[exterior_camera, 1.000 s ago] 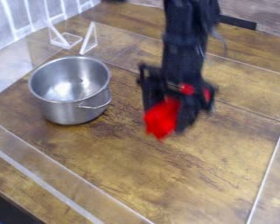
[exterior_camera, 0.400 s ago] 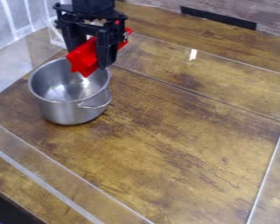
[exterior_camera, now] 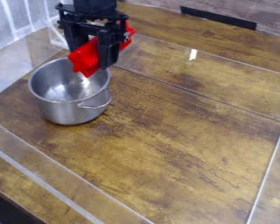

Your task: Put the red object in the silver pot

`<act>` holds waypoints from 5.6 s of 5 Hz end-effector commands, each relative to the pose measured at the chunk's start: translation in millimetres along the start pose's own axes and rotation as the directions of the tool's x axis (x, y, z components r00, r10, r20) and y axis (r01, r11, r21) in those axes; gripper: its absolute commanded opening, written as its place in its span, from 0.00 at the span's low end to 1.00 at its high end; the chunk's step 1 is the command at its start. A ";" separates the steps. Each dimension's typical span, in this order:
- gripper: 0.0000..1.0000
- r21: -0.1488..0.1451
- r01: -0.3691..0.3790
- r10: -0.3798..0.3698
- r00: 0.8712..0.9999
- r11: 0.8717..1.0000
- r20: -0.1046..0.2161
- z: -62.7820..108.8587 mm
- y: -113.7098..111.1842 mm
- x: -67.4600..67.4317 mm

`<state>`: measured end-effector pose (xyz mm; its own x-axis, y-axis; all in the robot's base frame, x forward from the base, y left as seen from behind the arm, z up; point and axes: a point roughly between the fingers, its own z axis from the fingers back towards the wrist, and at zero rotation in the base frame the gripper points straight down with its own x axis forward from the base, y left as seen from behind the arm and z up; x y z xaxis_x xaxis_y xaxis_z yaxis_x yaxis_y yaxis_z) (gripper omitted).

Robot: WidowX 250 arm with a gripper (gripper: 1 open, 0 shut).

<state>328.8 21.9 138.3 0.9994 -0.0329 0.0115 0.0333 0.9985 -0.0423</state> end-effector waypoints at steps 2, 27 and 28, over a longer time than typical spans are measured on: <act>0.00 -0.002 0.006 -0.006 0.998 1.000 0.059 16.9 7.5 -5.1; 0.00 0.013 0.132 -0.132 0.991 0.991 0.010 -77.2 -143.8 -40.6; 0.00 0.036 0.134 -0.134 0.991 0.990 0.004 -51.7 -135.6 -34.7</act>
<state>280.0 -115.4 62.7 0.9814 -0.1761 -0.0770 0.1776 0.9840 0.0137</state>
